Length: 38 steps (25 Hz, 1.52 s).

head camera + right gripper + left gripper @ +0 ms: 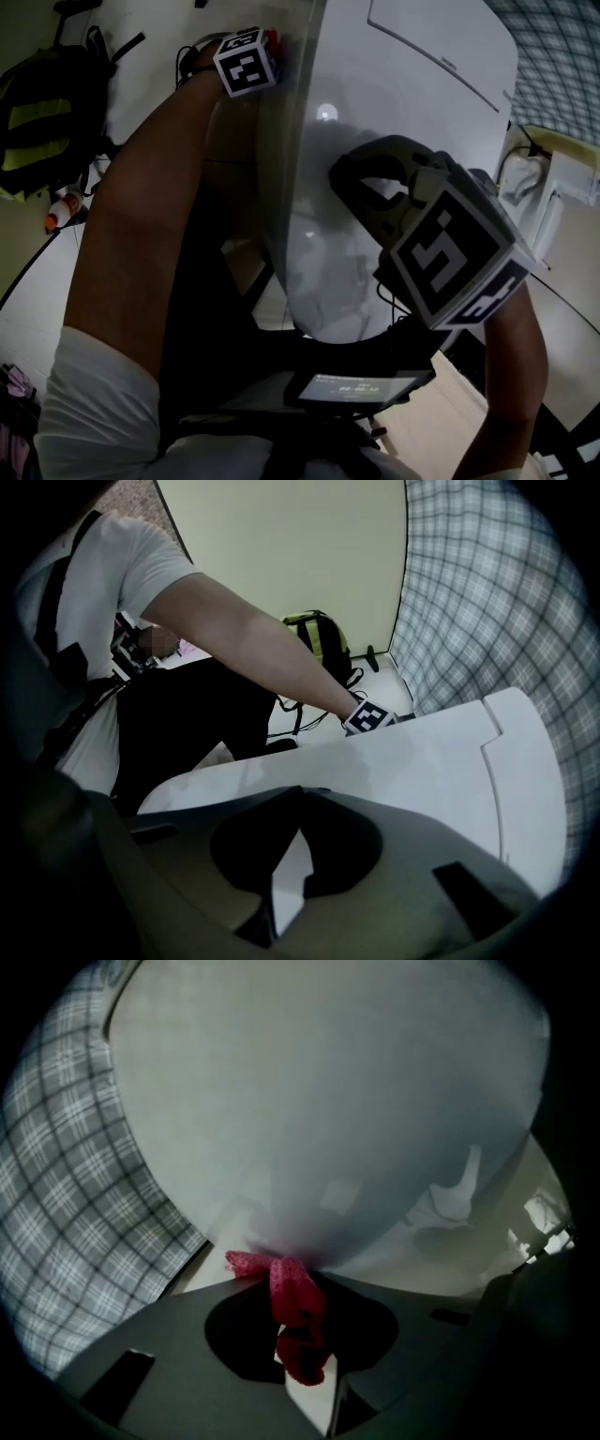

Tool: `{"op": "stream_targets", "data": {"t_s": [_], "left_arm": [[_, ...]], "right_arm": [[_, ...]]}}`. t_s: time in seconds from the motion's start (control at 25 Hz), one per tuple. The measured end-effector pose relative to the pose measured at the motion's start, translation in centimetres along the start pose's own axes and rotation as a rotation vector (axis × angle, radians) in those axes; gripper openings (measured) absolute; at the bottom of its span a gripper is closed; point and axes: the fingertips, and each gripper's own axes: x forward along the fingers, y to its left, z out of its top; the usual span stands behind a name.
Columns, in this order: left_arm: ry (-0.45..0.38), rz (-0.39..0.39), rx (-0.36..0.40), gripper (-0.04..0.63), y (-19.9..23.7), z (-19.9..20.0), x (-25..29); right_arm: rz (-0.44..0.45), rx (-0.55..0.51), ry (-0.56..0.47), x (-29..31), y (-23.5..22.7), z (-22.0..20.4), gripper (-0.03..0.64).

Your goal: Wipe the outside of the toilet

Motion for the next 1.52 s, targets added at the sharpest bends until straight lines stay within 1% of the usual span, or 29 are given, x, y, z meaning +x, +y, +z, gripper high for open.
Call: {"op": "stream_targets", "data": {"t_s": [0.12,0.24,0.36,0.52,0.64,0.76,0.92,1.08,1.2,1.52], "left_arm": [[0.032,-0.033,0.047,0.069,-1.2,-0.3,-0.1],[0.062,-0.068,0.092,0.069,-2.6,-0.6,-0.2],[0.099,-0.106,0.155,0.069,-4.2,-1.1,-0.1],[0.151,-0.158,0.228,0.069,-6.4,-2.4,0.7],[0.172,-0.187,0.271,0.069,-8.3,-2.9,0.3],[0.192,-0.213,0.323,0.069,-10.6,-3.3,-0.2],[0.222,-0.259,0.388,0.069,-13.4,-4.2,-0.5],[0.246,-0.308,0.457,0.069,-16.0,-5.0,-0.9],[0.248,-0.334,0.477,0.069,-17.5,-5.2,-1.3],[0.240,-0.362,0.472,0.069,-20.5,-5.8,-1.7]], "right_arm": [[-0.015,-0.003,0.003,0.0,0.0,-0.1,0.008],[-0.031,0.021,0.002,0.0,0.1,-0.2,0.008],[-0.040,0.034,-0.004,0.0,0.1,-0.3,0.008],[-0.029,-0.012,-0.011,0.0,0.1,0.0,0.008],[-0.040,0.012,-0.008,0.0,0.0,-0.2,0.008],[-0.045,-0.004,-0.011,0.0,0.0,-0.1,0.008],[-0.088,0.009,-0.011,0.0,-0.1,-0.2,0.008],[-0.106,0.008,-0.013,0.0,0.0,-0.2,0.008],[-0.112,0.010,-0.017,0.0,-0.1,-0.1,0.008],[-0.122,0.006,-0.030,0.0,-0.1,-0.1,0.008]]}}
